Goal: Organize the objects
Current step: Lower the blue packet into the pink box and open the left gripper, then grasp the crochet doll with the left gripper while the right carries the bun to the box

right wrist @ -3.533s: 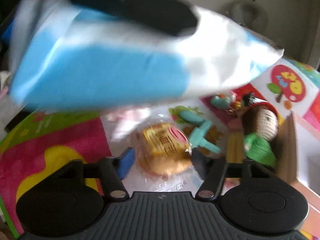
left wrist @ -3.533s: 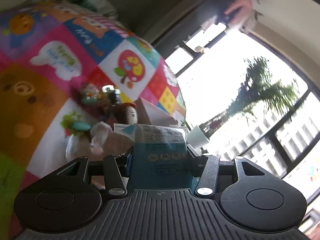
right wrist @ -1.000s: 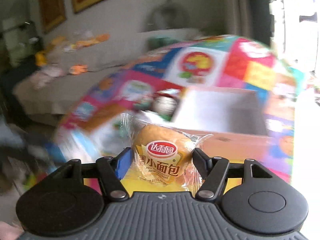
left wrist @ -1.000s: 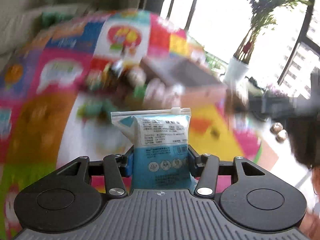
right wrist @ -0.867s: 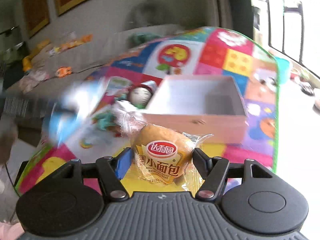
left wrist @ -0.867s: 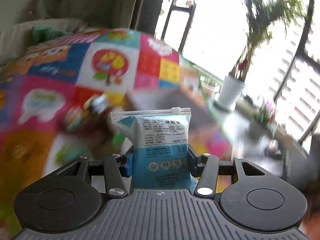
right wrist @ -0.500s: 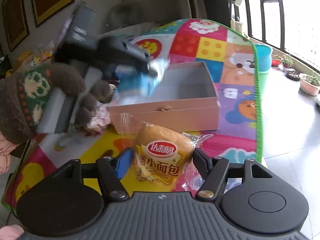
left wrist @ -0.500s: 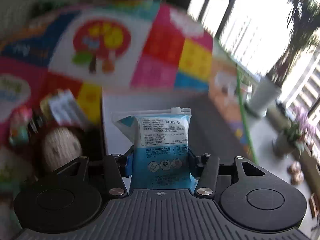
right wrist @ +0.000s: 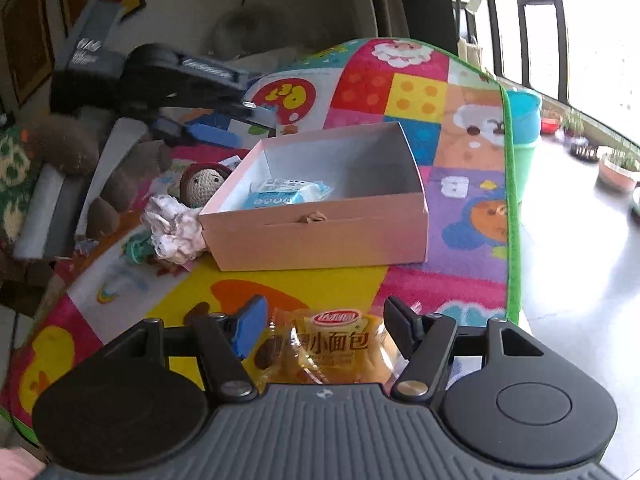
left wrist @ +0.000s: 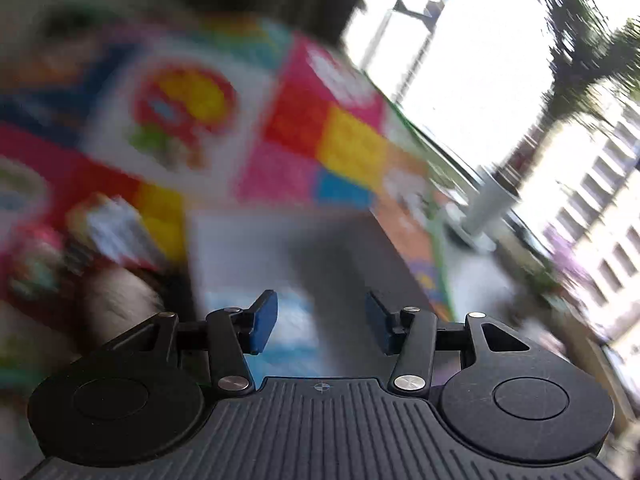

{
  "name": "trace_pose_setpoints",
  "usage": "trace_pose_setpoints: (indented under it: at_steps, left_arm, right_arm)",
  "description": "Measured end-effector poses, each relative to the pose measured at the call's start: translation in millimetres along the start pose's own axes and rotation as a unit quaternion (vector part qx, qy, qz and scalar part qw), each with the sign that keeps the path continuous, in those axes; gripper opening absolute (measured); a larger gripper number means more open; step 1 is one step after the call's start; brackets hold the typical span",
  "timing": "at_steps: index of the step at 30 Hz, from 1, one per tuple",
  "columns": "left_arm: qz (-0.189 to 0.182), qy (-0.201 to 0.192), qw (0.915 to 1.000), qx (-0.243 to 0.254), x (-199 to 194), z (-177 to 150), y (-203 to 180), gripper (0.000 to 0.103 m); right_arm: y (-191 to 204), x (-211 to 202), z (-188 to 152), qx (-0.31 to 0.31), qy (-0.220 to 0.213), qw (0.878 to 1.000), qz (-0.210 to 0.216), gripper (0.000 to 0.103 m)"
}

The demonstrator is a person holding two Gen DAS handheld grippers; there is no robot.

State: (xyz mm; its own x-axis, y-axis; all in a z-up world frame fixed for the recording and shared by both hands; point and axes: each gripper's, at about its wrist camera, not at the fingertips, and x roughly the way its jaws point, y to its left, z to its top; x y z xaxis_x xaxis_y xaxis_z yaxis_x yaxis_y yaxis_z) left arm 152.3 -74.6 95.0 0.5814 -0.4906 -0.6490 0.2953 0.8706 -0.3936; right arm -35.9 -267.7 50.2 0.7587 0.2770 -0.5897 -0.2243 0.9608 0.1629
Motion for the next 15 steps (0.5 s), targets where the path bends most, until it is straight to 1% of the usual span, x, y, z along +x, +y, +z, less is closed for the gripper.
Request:
trace_pose_setpoints:
  at_steps: [1, 2, 3, 4, 6, 8, 10, 11, 12, 14, 15]
  left_arm:
    - [-0.017, 0.028, 0.9995, -0.002, 13, -2, -2, 0.053]
    - [-0.023, 0.057, 0.9981, -0.006, 30, -5, -3, 0.053]
    - [-0.017, 0.074, 0.997, -0.013, 41, -7, -2, 0.048]
    - [-0.008, 0.083, 0.9963, -0.024, 49, -9, 1, 0.042]
    - [0.018, 0.086, 0.9949, -0.051, 55, -11, 9, 0.009]
    - [0.024, 0.079, 0.9949, -0.058, 50, -12, 16, 0.009]
    - [0.019, 0.072, 0.9954, -0.062, 41, -14, 18, 0.01]
    - [0.008, 0.062, 0.9962, -0.061, 33, -17, 19, 0.011]
    - [-0.003, 0.049, 0.9971, -0.059, 22, -18, 18, 0.015]
    - [-0.029, 0.013, 0.9977, -0.061, -3, -19, 20, 0.016]
    - [-0.043, -0.004, 0.9971, -0.063, -18, -21, 23, 0.016]
  right_arm:
    - [2, 2, 0, -0.012, 0.005, 1.0, -0.007, 0.07]
    - [4, 4, -1, -0.02, 0.011, 1.0, -0.013, 0.079]
    - [5, 5, -2, -0.026, 0.016, 0.999, -0.017, 0.083]
    - [7, 8, -5, -0.033, 0.022, 0.999, -0.021, 0.085]
    - [10, 12, -12, -0.048, 0.036, 0.998, -0.032, 0.085]
    - [9, 17, -19, -0.049, 0.048, 0.997, -0.038, 0.085]
    - [5, 19, -22, -0.039, 0.049, 0.997, -0.036, 0.085]
    - [5, 20, -21, -0.038, 0.05, 0.997, -0.035, 0.084]
    - [6, 21, -19, -0.04, 0.049, 0.997, -0.036, 0.081]
    - [11, 22, -16, -0.053, 0.051, 0.997, -0.03, 0.073]
    - [14, 22, -16, -0.059, 0.051, 0.997, -0.027, 0.071]
